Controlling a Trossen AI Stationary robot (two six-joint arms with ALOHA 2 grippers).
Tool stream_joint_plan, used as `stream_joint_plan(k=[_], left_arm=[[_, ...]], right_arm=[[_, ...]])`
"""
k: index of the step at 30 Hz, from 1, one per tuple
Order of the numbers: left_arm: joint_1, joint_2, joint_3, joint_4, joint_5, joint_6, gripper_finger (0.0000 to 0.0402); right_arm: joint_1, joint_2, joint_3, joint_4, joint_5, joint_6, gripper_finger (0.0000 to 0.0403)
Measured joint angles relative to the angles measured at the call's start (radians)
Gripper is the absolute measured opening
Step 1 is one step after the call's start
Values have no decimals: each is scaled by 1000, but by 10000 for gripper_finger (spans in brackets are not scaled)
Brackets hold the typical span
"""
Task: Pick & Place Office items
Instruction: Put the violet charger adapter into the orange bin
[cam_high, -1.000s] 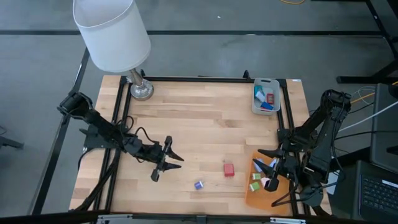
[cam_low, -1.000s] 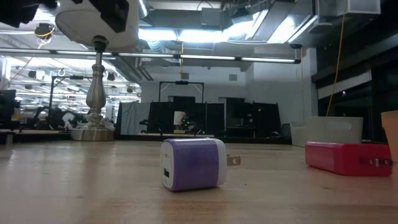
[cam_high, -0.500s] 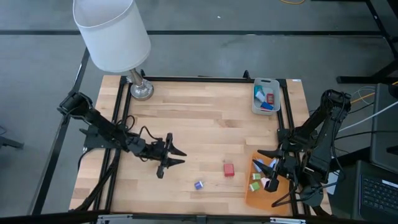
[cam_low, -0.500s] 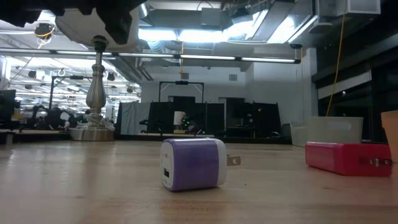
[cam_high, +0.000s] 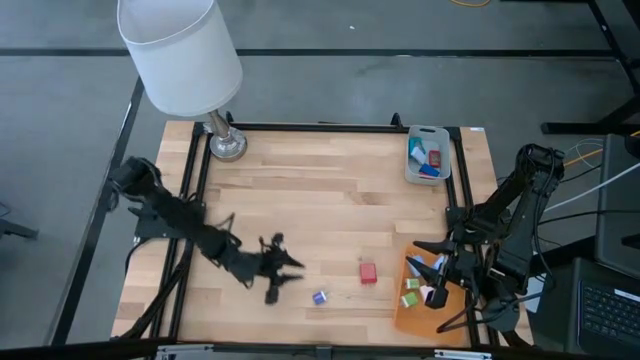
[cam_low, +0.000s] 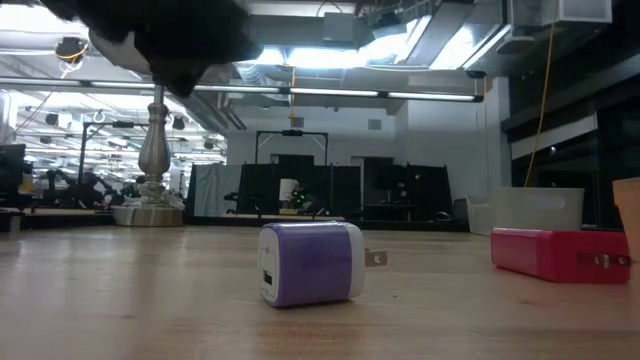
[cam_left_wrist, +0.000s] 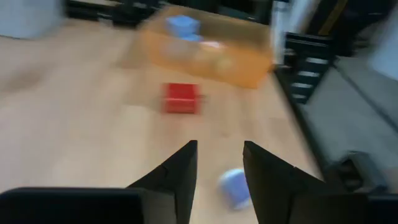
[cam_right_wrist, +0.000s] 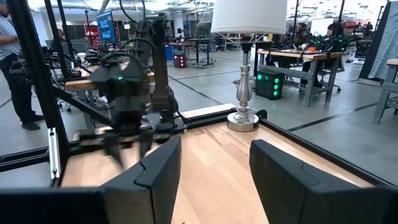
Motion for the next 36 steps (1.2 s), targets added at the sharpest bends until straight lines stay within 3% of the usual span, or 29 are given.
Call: stream_joint_plan(k=[5,12,16,19,27,36], left_arm=[[-46,181,162,-4,22,-66,174],[-84,400,346,-18,-221,-160,257],[-97,486,448,-119,-387,-310,272],[-100,541,537,-241,-423,-403,274],[-109,622,724,-575,-409,-572,274],[-143,632,735,-740,-365,-741,274]], right_arm=[[-9,0,0,0,-21,0,190],[-10,0,0,0,-67,0,190],[-11,0,0,0,-69,0,190],[-11,0,0,0,-70,0,190],[-10,0,0,9,-162,4,190],[-10,5,0,50,-230,8,190]])
